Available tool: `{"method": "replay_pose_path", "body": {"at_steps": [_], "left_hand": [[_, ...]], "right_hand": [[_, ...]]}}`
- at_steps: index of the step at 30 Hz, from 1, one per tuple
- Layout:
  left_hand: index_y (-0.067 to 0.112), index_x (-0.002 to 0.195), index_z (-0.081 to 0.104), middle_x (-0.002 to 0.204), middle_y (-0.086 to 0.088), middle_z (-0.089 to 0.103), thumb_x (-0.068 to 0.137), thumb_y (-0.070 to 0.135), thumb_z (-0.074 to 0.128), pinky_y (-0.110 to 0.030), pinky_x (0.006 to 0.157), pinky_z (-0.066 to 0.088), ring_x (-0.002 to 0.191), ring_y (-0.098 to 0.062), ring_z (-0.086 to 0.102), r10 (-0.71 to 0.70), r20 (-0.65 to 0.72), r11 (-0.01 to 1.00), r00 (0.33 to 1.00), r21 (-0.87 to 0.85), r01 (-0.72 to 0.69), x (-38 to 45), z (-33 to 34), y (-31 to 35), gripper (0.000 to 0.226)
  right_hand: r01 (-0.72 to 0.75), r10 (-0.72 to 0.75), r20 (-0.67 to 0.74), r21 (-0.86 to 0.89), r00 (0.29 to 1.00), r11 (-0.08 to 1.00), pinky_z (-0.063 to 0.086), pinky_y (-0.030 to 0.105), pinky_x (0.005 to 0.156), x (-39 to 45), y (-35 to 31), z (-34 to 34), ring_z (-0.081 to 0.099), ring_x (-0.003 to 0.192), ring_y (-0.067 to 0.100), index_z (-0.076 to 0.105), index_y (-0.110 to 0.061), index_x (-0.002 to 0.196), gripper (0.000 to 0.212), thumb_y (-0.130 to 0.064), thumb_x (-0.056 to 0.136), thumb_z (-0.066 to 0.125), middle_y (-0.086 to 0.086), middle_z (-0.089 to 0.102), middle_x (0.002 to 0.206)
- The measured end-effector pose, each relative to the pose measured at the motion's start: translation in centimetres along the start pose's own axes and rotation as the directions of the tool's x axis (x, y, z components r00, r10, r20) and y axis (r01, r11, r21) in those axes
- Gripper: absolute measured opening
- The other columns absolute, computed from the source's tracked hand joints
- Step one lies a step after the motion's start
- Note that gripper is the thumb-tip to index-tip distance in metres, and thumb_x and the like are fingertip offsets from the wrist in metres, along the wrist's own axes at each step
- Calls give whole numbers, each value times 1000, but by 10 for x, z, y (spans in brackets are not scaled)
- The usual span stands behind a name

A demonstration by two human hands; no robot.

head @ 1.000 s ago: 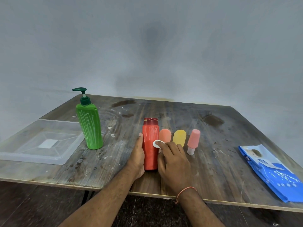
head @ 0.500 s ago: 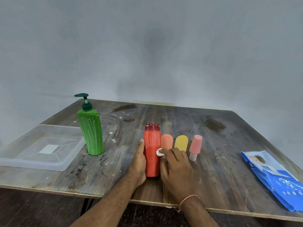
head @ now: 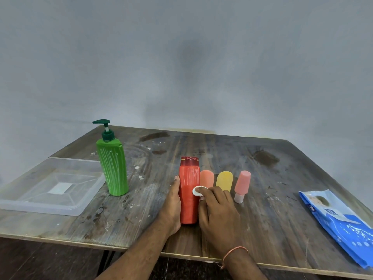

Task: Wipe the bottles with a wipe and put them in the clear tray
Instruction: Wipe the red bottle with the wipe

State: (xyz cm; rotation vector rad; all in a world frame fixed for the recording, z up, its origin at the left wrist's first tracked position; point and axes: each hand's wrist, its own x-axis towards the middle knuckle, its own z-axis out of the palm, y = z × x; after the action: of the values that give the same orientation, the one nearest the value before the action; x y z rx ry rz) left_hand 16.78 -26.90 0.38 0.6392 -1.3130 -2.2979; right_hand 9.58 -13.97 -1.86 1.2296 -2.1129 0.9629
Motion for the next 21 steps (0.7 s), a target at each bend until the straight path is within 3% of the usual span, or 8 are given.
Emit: {"method": "replay_pose_path", "body": {"at_steps": [3, 7, 12, 15, 21], "left_hand": [[22, 126, 66, 111, -9, 80, 105, 65, 23, -39, 80, 61, 102, -25, 77, 4, -5, 1000, 1000, 7, -4, 1, 1, 0, 63], [20, 127, 67, 112, -10, 79, 105, 65, 24, -42, 84, 60, 102, -25, 77, -3, -3, 1000, 1000, -11, 3, 0, 0, 1, 66], [24, 123, 67, 109, -8, 80, 105, 65, 25, -42, 81, 61, 99, -24, 78, -2, -17, 1000, 1000, 23, 2, 0, 0, 0, 62], [22, 125, 68, 111, -10, 79, 105, 66, 25, -42, 82, 61, 100, -25, 78, -13, -16, 1000, 1000, 10, 14, 0, 2, 1, 64], [22, 123, 69, 111, -9, 80, 106, 63, 24, -40, 82, 61, 99, -22, 78, -3, -8, 1000, 1000, 13, 3, -1, 2, 1, 63]], "right_hand": [[-22, 22, -11, -5, 1000, 1000, 52, 27, 80, 1, 1, 2, 52, 97, 12, 64, -31, 135, 41, -16, 97, 69, -15, 60, 116], [5, -4, 30, -10, 1000, 1000, 48, 22, 79, 1, 0, 0, 52, 100, 11, 65, -34, 135, 37, -26, 100, 54, -17, 59, 118], [-73, 73, 0, -2, 997, 997, 49, 25, 79, 3, -3, 0, 51, 97, 10, 65, -32, 132, 35, -29, 101, 51, -17, 59, 113], [-55, 55, 11, 5, 998, 998, 48, 23, 82, 4, -2, -1, 52, 100, 11, 63, -32, 140, 39, -24, 102, 58, -16, 59, 118], [-33, 33, -9, 7, 999, 999, 50, 28, 82, 2, -2, -1, 52, 98, 13, 64, -30, 133, 38, -15, 98, 67, -15, 59, 115]]}}
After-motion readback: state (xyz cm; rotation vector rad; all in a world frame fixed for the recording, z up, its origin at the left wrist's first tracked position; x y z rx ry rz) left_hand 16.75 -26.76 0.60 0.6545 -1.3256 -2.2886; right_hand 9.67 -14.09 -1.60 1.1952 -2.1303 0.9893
